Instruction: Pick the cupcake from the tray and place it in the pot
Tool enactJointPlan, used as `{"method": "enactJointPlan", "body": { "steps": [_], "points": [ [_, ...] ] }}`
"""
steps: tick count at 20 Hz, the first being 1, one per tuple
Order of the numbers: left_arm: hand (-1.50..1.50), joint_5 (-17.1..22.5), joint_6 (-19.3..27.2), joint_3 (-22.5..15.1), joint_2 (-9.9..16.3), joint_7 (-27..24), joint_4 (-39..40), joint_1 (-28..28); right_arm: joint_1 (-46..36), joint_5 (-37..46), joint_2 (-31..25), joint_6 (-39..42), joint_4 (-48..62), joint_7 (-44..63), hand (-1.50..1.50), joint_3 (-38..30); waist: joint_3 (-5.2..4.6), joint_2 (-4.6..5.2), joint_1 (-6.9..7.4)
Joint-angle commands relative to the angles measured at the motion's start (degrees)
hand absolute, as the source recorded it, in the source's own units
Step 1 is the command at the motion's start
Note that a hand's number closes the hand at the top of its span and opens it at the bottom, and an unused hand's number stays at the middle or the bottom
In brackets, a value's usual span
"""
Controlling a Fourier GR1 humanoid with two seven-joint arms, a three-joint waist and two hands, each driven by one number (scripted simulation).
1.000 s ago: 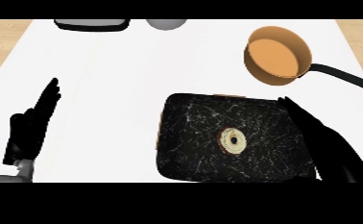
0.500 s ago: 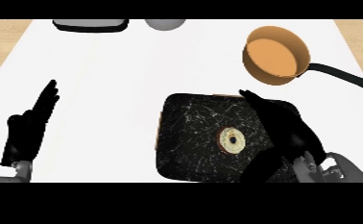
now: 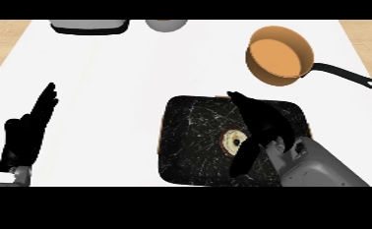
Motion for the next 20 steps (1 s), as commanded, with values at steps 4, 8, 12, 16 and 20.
{"method": "enactJointPlan", "body": {
  "steps": [4, 8, 12, 16, 20],
  "points": [
    [0.0, -1.42, 0.59, 0.99, -1.33, 0.59, 1.95, -1.43, -1.72, 0.59, 3.7, 4.38, 4.26, 9.4, -1.5, 1.96, 0.02, -0.02, -0.93],
    [0.0, -1.38, -0.37, 1.06, -1.47, -0.09, -0.41, 1.25, -2.73, 2.61, 6.89, 2.82, 10.38, 7.99, -1.5, 3.28, 0.03, 0.01, -0.37],
    [0.0, -1.25, -1.83, 3.07, 0.1, 1.37, 0.45, -0.85, -0.47, 4.76, 7.04, 2.09, 10.22, 7.33, -1.5, 3.85, 0.05, -0.03, -0.8],
    [0.0, -1.33, -2.47, 1.73, -1.34, 3.36, -2.85, 0.08, -4.17, 3.91, 7.31, 4.69, 17.12, 3.99, -1.5, 0.0, 0.08, 0.05, -0.36],
    [0.0, -4.59, 0.03, 1.02, -4.8, 0.44, 0.9, -0.83, -0.57, 6.23, 8.45, 5.06, 14.99, 3.92, -1.5, 1.07, 0.06, -0.01, -0.94]
  ]
}}
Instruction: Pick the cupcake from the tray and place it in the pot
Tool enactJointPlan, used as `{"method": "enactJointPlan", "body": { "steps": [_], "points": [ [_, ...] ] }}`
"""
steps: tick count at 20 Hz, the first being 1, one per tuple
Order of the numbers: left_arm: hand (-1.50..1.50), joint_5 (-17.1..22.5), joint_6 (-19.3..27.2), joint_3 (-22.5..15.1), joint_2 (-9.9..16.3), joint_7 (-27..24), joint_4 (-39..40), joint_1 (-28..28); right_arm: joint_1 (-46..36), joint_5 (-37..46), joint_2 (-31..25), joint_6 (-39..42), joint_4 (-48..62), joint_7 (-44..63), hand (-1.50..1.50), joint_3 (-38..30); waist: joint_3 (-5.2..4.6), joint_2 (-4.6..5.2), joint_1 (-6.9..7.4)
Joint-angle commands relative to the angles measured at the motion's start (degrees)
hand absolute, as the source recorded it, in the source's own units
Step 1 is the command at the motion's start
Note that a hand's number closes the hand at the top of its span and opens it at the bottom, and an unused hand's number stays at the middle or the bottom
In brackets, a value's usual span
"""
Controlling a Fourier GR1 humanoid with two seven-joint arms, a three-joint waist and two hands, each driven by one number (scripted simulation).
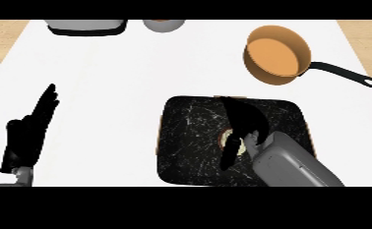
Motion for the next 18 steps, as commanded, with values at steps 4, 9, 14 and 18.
{"method": "enactJointPlan", "body": {
  "steps": [4, 9, 14, 18],
  "points": [
    [0.0, 0.24, -2.73, 3.0, 0.12, -4.27, 3.72, 0.55, 2.56, 3.61, 3.5, 1.42, 1.0, 7.61, -1.5, 0.69, -0.03, -0.01, -0.24],
    [0.0, -1.19, -2.57, 2.98, -1.63, 0.29, -0.73, 0.1, 0.03, 4.41, 3.25, 7.99, 3.92, -0.86, 1.5, -2.74, 0.01, 0.02, 0.01],
    [0.0, -2.78, -3.99, 3.6, -2.0, -2.18, -0.32, 3.26, 0.75, 7.86, 5.33, 8.17, 5.36, -2.46, 1.5, -3.95, 0.01, 0.0, 0.04],
    [0.0, -6.53, -1.28, 1.82, -5.51, -0.38, 0.85, -0.03, -1.97, 12.23, 8.17, 7.35, 6.8, -6.23, 1.5, -5.33, 0.02, 0.05, 0.01]
  ]
}}
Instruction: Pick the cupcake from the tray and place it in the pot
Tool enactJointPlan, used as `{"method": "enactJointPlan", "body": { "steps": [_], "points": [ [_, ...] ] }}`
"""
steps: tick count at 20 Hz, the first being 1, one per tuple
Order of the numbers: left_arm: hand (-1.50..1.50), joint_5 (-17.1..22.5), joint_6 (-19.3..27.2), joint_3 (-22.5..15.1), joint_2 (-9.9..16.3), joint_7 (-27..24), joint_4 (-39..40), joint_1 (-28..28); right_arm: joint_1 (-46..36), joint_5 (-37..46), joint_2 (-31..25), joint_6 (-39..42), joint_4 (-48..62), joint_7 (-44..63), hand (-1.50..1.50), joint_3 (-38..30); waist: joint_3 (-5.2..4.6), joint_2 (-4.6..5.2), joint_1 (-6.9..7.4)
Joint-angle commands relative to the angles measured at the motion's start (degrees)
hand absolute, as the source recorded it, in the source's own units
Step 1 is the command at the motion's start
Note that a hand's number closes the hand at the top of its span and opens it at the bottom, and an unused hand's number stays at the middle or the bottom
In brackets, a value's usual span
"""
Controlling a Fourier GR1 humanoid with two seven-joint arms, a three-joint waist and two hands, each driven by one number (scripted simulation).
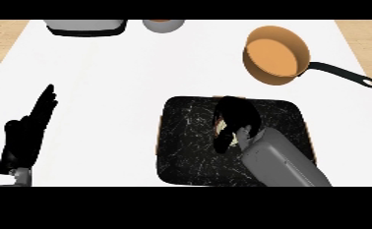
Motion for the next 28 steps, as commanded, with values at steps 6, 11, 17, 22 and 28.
{"method": "enactJointPlan", "body": {
  "steps": [6, 11, 17, 22, 28],
  "points": [
    [0.0, -0.79, -0.4, -0.94, -1.55, 2.51, -5.02, 0.63, -21.28, 6.41, 11.37, -2.45, 19.84, -6.61, 1.5, -4.94, 0.21, 0.52, 1.71],
    [0.0, -2.26, -0.37, -0.25, -2.0, 0.72, -2.15, 1.09, -25.51, 11.84, 11.53, -5.75, 21.72, -4.44, 1.5, -4.18, 0.18, 0.36, 1.03],
    [0.0, -1.51, -1.5, 1.46, -1.39, -1.4, 2.64, -1.28, -33.12, 21.95, 9.29, -9.17, 15.63, 2.04, 1.5, -2.46, 0.12, 0.19, 0.01],
    [0.0, -0.68, -1.99, 2.01, -1.19, -0.82, -0.25, -0.34, -38.14, 30.03, 3.83, -11.2, 12.08, 4.83, 1.5, -4.26, 0.17, 0.07, 0.06],
    [0.0, -1.97, -1.23, 2.34, -1.21, 1.53, 0.07, -1.52, -37.59, 29.37, 2.63, -14.04, 4.61, 4.81, 1.5, -13.91, 0.22, 0.09, -0.23]
  ]
}}
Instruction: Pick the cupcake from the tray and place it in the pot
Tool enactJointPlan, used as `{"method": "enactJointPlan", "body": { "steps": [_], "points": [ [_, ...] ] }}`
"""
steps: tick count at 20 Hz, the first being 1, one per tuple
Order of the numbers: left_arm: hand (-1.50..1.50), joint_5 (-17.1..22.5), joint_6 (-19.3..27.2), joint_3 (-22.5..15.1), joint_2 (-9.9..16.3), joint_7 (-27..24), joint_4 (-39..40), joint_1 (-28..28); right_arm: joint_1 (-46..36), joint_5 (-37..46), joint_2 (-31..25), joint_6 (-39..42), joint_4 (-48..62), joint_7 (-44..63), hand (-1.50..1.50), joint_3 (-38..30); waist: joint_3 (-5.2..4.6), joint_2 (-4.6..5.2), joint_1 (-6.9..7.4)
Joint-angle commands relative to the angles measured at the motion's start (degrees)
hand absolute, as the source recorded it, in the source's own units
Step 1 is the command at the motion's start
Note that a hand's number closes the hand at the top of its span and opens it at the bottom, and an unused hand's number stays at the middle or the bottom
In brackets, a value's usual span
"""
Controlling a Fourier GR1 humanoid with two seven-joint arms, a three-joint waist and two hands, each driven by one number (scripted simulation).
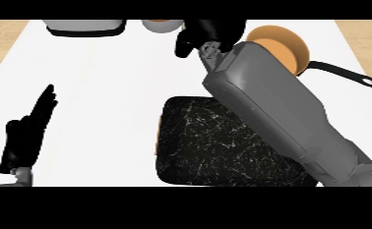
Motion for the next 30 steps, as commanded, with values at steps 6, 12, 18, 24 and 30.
{"method": "enactJointPlan", "body": {
  "steps": [6, 12, 18, 24, 30],
  "points": [
    [0.0, -1.16, -0.14, -0.16, -0.53, 2.88, -3.81, 1.37, 0.4, 1.19, -5.88, -5.06, -1.56, -5.26, 1.5, -11.64, 0.03, 0.21, 0.49],
    [0.0, -0.34, -2.0, 2.07, -0.44, 0.43, 0.35, -0.79, 2.22, 1.3, -8.66, -10.68, 4.58, -14.88, 1.5, -16.84, -0.01, 0.34, 0.59],
    [0.0, -1.91, -1.28, 0.39, -2.56, -0.26, -3.14, 2.32, 0.25, 0.19, -12.82, -15.39, 18.71, -26.06, 1.5, -22.31, 0.01, 0.55, 1.38],
    [0.0, -1.18, -3.16, 1.7, -1.17, 1.21, -0.68, -2.7, -4.22, -1.2, -13.8, -20.67, 35.35, -36.47, 1.5, -26.89, 0.01, 1.15, 2.21],
    [0.0, -2.19, -3.16, 0.27, -1.89, 2.04, -3.63, -0.91, -6.89, 2.92, -17.41, -21.67, 48.12, -41.84, 1.5, -26.04, 0.03, 1.59, 3.85]
  ]
}}
